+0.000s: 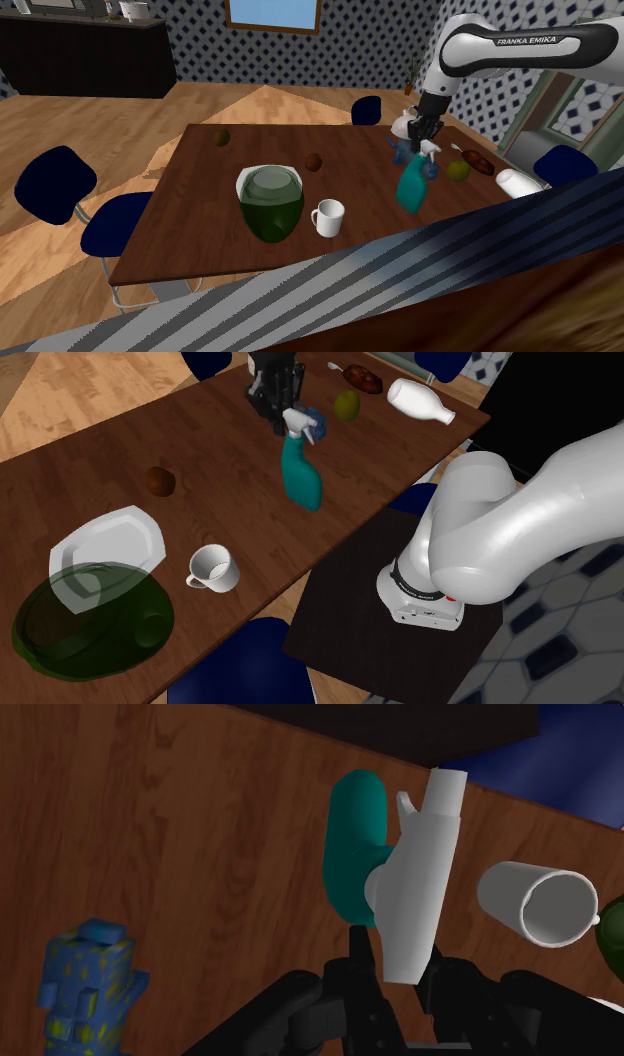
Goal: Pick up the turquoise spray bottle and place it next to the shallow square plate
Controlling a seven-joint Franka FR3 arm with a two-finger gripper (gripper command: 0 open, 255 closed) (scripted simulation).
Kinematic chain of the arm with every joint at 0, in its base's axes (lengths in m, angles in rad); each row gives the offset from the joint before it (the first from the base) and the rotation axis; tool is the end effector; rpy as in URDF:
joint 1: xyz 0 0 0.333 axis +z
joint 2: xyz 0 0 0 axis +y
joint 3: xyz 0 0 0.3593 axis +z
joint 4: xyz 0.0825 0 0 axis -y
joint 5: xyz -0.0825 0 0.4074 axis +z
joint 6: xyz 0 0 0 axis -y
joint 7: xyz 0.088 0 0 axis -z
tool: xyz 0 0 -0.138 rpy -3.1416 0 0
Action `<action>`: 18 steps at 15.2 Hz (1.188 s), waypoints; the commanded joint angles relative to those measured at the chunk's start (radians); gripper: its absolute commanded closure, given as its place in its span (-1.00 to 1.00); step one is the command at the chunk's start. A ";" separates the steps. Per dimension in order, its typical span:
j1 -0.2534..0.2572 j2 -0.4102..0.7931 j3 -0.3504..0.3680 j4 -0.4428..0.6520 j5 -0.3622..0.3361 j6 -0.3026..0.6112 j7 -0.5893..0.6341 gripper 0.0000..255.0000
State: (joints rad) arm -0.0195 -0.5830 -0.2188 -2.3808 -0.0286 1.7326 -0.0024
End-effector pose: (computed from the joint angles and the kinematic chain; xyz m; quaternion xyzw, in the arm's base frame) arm 0.3548 -0.0993 0.5179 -0.9937 0.0949 0.0330 0.0495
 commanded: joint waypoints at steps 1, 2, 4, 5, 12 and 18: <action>0.001 0.000 0.002 0.028 0.001 -0.028 0.001 1.00; 0.001 0.000 0.003 0.041 0.002 -0.041 0.002 1.00; 0.002 0.001 0.004 0.069 0.003 -0.068 0.003 1.00; 0.003 0.002 0.005 0.083 0.004 -0.081 0.004 1.00; 0.007 0.013 0.011 0.185 0.010 -0.172 0.009 1.00; 0.011 0.031 0.014 0.280 0.015 -0.249 0.012 1.00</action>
State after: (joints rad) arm -0.0092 -0.5549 -0.2056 -2.1203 -0.0149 1.5004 0.0092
